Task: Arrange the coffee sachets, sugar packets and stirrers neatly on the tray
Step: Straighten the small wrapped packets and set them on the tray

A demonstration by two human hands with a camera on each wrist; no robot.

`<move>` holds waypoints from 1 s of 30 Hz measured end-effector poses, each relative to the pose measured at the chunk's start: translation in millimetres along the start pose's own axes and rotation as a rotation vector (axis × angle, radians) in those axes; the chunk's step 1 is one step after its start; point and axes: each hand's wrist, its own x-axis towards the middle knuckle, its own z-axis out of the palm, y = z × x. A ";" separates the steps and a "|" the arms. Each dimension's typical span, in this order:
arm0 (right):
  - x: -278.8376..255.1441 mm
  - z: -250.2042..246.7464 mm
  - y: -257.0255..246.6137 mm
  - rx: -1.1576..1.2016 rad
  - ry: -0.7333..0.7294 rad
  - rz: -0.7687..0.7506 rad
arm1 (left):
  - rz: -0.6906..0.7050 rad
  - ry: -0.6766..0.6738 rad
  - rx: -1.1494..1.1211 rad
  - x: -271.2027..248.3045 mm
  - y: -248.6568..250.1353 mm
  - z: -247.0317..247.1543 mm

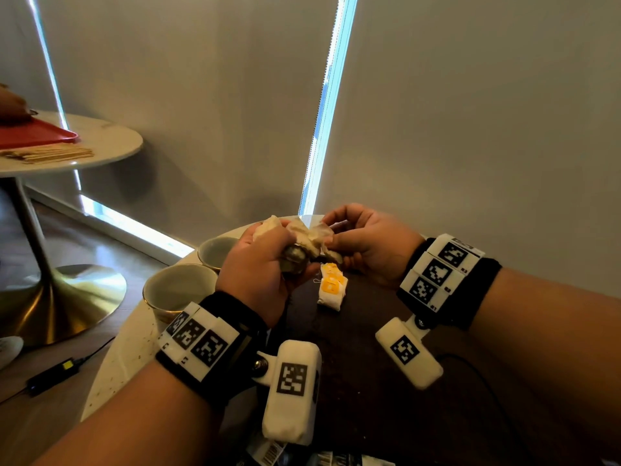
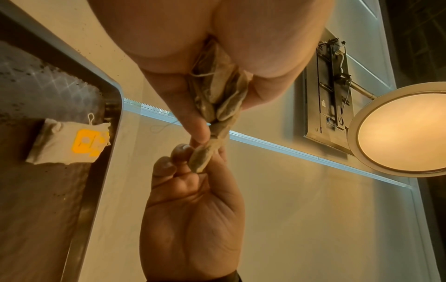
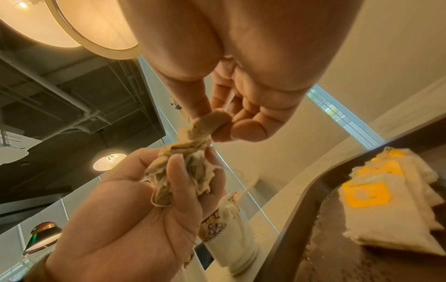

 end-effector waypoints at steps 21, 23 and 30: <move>48.1 1.5 1.3 -0.606 0.182 0.208 | 0.130 0.052 -0.098 1.0 11.4 -1.9; 52.3 5.1 4.8 -0.585 0.177 0.242 | 0.133 0.054 -0.093 1.3 11.3 -1.6; 59.8 14.4 20.7 -0.728 0.106 0.315 | 0.152 0.039 -0.091 -1.6 11.7 -1.1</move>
